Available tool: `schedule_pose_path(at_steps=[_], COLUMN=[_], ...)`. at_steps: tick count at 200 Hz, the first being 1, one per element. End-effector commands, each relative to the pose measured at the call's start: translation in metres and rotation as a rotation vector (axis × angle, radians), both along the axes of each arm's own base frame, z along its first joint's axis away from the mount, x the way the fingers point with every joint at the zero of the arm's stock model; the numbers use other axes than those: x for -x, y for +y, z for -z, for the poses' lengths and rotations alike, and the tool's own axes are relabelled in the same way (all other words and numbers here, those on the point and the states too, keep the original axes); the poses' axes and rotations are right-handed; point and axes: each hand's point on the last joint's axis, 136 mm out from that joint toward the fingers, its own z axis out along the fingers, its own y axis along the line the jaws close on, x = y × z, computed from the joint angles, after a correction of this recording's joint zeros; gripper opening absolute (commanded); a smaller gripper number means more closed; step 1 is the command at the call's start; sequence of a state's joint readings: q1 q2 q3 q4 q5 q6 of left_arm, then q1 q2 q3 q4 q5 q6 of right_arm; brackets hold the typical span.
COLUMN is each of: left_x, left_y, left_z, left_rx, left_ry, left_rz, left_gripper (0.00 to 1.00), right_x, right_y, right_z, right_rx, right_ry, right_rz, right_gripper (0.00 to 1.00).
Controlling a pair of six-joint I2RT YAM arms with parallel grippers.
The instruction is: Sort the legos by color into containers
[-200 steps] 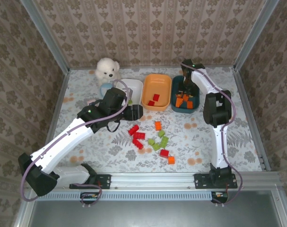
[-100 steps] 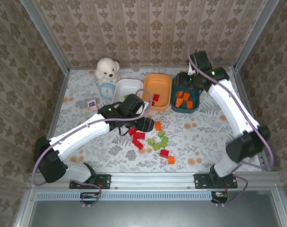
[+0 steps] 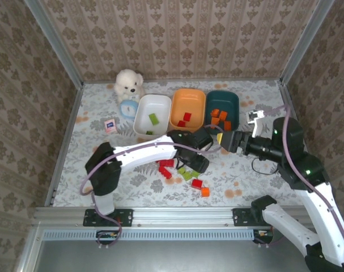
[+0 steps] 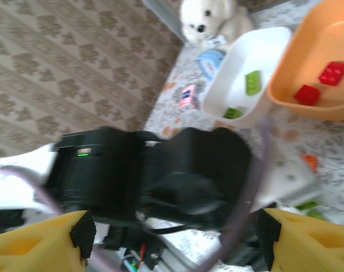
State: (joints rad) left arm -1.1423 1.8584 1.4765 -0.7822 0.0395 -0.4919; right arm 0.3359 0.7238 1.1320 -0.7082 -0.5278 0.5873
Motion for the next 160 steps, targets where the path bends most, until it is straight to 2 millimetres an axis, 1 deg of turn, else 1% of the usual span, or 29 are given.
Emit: schedule_pose_path(at_steps=[1,23,36,71,96,121,143,160], left_x=[0.0,0.001,0.0,-0.002,-0.006,-0.005,-0.002,-0.002], left_y=[0.013,0.005,0.004,-0.005,-0.003,-0.005,-0.006,-0.007], left_z=[0.015,0.025,0.032,0.049,0.06,0.071,0.082,0.086], left_rx=[-0.125,-0.154,-0.184,-0.195,-0.241,-0.245,-0.256,-0.258], left_ry=[0.003,-0.007,-0.003,0.013,0.006,0.021,0.039,0.041], left_rz=[-0.102,-0.121,-0.144,-0.177,-0.193,-0.195,-0.202,-0.204], left_gripper=[0.61,0.61,0.6,0.58,0.56,0.52,0.5,0.44], right_x=[0.016,0.019,0.021,0.027,0.027,0.026,0.025,0.024], right_y=[0.008,0.01,0.01,0.011,0.013,0.015,0.016,0.016], right_z=[-0.011,-0.017,-0.018,-0.026,-0.03,-0.031,-0.031,-0.031], right_rx=[-0.06,-0.069,-0.069,-0.076,-0.088,-0.091,-0.093,-0.097], right_ry=[0.015,0.008,0.009,-0.003,-0.006,0.001,0.003,0.005], right_rz=[-0.069,-0.089,-0.097,-0.119,-0.131,-0.138,-0.14,-0.139], right_gripper=[0.78,0.78,0.78,0.78,0.79,0.79,0.79,0.79])
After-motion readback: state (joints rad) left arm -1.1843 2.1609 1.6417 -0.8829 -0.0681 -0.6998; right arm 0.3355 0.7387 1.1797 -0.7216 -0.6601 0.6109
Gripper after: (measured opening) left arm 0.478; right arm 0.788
